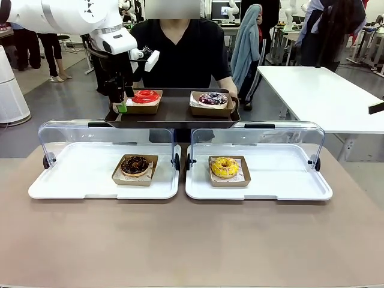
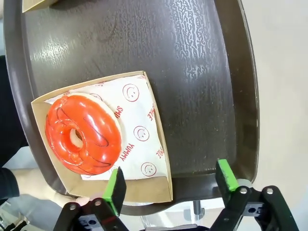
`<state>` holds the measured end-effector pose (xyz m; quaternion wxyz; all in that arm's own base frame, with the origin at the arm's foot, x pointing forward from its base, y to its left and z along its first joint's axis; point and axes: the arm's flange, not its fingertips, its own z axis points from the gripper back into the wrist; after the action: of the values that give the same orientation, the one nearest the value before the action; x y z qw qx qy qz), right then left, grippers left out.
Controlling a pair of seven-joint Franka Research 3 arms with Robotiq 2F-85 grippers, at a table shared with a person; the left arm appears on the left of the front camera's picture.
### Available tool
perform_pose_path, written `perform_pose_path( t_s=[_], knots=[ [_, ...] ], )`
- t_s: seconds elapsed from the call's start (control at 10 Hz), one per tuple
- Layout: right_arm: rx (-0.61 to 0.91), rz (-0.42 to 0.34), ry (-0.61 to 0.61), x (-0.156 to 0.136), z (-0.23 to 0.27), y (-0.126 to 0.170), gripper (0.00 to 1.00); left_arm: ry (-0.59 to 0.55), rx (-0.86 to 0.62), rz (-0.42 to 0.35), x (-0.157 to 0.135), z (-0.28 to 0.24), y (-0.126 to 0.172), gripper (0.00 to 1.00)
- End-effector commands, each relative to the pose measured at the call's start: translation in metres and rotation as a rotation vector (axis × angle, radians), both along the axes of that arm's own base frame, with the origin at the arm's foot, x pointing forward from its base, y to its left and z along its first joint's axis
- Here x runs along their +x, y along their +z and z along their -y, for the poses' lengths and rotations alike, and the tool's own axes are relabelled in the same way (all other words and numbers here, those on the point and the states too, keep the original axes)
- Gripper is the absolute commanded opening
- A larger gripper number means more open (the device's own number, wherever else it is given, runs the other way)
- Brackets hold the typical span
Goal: Provide the desired donut to the person.
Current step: Place the picked Paper togo box onto the Handle tray extended by the person.
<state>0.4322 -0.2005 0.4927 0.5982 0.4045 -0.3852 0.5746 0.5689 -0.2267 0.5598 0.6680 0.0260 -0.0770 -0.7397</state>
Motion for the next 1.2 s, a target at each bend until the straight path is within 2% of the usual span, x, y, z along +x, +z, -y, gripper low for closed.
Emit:
perform_pose_path(
  t_s=[0.0,0.1,0.2,0.4,0.6,0.8,1.1],
  knots=[
    [0.001,0.001,0.0,0.0,-0.001,0.0,1.0,-0.005,-0.003,-0.02,0.004,-0.002,0.005,1.0],
    [0.001,0.001,0.0,0.0,-0.001,0.0,1.0,-0.001,-0.006,-0.021,-0.001,-0.004,0.005,1.0],
    [0.001,0.001,0.0,0.0,-0.001,0.0,1.0,0.028,0.036,0.012,-0.015,-0.008,0.01,1.0],
    [0.001,0.001,0.0,0.0,-0.001,0.0,1.0,-0.051,0.148,0.098,-0.073,-0.036,0.026,1.0],
    [0.001,0.001,0.0,0.0,-0.001,0.0,1.0,-0.09,0.112,0.141,-0.139,-0.094,0.035,1.0],
    [0.001,0.001,0.0,0.0,-0.001,0.0,1.0,-0.077,0.062,0.138,-0.164,-0.143,0.025,1.0],
    [0.001,0.001,0.0,0.0,-0.001,0.0,1.0,-0.057,-0.033,0.111,-0.186,-0.195,0.006,1.0]
  ],
)
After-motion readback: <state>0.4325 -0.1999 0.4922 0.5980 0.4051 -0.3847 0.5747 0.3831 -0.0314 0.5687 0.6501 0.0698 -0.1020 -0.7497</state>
